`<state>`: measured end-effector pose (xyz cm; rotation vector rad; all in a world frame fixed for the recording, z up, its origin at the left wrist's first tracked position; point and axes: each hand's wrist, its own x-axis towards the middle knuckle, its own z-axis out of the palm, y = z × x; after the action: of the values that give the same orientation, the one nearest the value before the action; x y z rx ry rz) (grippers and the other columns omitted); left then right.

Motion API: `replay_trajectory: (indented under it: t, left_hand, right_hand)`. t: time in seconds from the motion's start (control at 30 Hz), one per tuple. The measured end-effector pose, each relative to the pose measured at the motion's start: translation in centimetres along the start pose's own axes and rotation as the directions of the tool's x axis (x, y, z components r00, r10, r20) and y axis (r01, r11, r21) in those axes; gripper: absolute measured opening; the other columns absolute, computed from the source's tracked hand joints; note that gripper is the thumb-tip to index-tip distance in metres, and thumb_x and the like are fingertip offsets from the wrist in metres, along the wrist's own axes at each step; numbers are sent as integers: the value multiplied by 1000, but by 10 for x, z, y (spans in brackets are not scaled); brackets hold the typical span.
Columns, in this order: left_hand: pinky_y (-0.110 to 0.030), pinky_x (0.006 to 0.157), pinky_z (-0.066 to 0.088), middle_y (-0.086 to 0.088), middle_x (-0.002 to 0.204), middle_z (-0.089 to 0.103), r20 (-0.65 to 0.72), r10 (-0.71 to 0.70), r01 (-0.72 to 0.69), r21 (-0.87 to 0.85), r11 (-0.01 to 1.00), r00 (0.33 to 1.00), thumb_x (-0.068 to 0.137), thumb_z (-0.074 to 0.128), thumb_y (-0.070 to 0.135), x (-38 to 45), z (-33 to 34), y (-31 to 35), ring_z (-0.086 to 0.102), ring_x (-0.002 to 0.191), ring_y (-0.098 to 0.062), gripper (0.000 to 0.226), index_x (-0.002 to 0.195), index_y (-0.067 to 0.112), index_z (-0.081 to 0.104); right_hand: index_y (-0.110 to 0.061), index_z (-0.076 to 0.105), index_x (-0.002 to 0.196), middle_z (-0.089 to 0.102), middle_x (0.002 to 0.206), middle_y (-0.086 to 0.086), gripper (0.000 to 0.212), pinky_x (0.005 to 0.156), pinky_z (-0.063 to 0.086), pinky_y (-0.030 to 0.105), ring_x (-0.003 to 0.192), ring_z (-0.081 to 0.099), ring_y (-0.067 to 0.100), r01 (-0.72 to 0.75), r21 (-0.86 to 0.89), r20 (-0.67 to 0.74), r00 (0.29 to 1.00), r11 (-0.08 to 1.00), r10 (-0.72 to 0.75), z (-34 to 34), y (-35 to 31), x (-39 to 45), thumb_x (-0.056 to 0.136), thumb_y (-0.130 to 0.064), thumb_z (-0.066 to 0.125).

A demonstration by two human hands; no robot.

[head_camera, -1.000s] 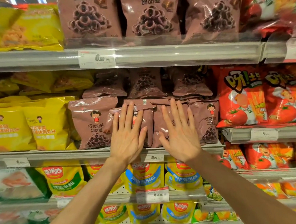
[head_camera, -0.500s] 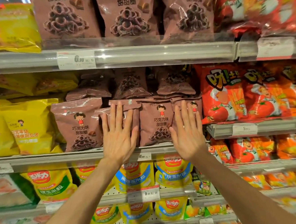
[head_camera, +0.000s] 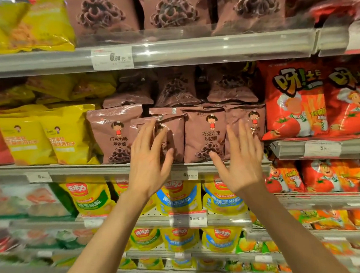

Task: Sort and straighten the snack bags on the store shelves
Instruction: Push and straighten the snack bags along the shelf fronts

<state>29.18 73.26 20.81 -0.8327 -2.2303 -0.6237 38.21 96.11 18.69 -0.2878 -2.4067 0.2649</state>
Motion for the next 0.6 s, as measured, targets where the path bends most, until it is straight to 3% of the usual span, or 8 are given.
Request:
replay_trajectory:
  t: [0.17, 0.3, 0.4, 0.5, 0.6]
  left_hand:
    - [-42, 120, 33, -6, 159, 39, 123, -90, 109, -158, 981, 988, 100, 53, 46, -37, -16, -14, 35, 147, -23, 58, 150, 18, 47]
    - [-32, 115, 37, 5, 149, 49, 264, -97, 178, -305, 935, 960, 99, 48, 55, -65, -25, -46, 44, 140, -12, 60, 151, 25, 45]
    - [-33, 108, 43, 10, 140, 56, 335, -137, 263, -369, 891, 932, 98, 57, 50, -86, -30, -85, 52, 131, -12, 54, 148, 31, 46]
    - [-35, 105, 46, 8, 135, 59, 355, -99, 259, -436, 862, 930, 97, 61, 43, -103, -47, -136, 57, 125, -13, 51, 145, 31, 50]
    - [-34, 96, 51, 9, 127, 61, 361, -8, 201, -503, 840, 933, 97, 58, 41, -116, -72, -185, 61, 115, -12, 48, 142, 26, 54]
  right_hand:
    - [-4, 47, 150, 44, 156, 21, 79, 122, 30, 50, 146, 40, 35, -8, 154, -40, 999, 988, 15, 5, -29, -41, 94, -60, 51]
    - [-10, 43, 152, 52, 148, 13, 79, 111, 39, 44, 137, 47, 33, -116, 161, 145, 985, 980, 93, 11, -68, -72, 96, -65, 44]
    - [-26, 40, 154, 47, 152, -2, 70, 113, 34, 33, 140, 45, 21, -352, 247, 306, 912, 903, 272, 23, -105, -90, 95, -62, 53]
    - [-27, 55, 133, 62, 128, -3, 65, 94, 36, 21, 122, 55, 19, -387, 235, 297, 902, 892, 313, 39, -155, -109, 90, -74, 47]
    - [-17, 58, 138, 68, 123, 2, 74, 91, 36, 19, 117, 60, 19, -440, 229, 285, 883, 868, 373, 56, -207, -124, 88, -71, 56]
